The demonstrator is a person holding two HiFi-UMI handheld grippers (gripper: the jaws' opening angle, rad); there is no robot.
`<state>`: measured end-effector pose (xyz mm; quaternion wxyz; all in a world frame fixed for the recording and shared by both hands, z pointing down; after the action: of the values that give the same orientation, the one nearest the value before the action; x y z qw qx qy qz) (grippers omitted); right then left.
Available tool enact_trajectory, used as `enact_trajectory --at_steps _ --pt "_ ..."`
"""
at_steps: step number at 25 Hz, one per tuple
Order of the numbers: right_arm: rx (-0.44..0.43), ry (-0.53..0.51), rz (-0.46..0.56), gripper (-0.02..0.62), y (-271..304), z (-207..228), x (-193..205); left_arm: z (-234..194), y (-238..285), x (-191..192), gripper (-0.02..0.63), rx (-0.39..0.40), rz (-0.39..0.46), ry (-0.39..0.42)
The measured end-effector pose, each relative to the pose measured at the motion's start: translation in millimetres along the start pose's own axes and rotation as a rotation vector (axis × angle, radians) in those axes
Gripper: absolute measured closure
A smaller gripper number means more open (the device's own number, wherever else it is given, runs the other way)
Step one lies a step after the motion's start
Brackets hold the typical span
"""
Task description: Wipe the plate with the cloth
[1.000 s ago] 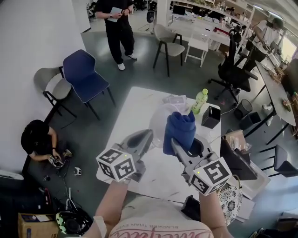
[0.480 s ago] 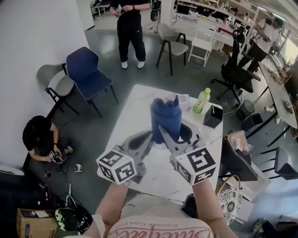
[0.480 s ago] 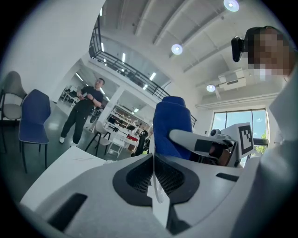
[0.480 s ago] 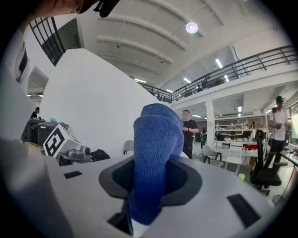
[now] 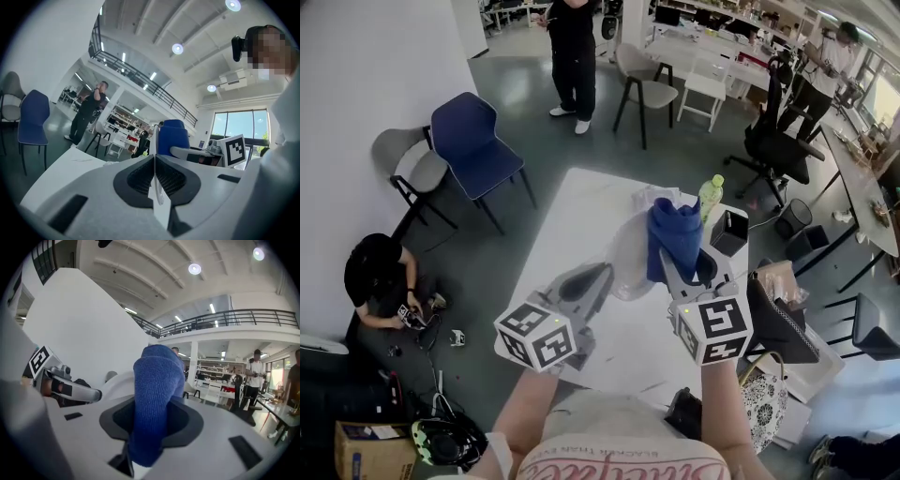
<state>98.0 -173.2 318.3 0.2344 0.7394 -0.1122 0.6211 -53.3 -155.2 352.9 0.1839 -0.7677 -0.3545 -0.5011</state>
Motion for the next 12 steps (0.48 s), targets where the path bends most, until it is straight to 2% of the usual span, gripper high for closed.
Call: enact_trajectory --at_steps 3,7,12 --pt "0.013 0.029 0.000 0.471 -5.5 5.4 5.5 -2.1 0.5 2.0 0.597 -0.003 -0.002 -0.002" --pt "-0.004 0.078 0.051 0.471 -19.5 2.6 -0.5 -6.3 0.1 4.1 0.597 -0.010 -0.001 -0.018" --pt "-0.118 0.135 0.087 0.471 -32.7 -21.7 -4.9 -9.4 0.6 2.9 0.597 -0.020 0.002 -0.026"
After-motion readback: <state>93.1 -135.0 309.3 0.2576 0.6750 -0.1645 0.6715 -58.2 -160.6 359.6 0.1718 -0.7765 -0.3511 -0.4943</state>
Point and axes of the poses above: the fingertips, and each gripper's own axes: y forward along the fingers, z to its right, x out of its underside, the point moved 4 cm from there along -y, backward along the fingers, and after that the axes turned 4 degrees about -x, right-handed, at the moved point
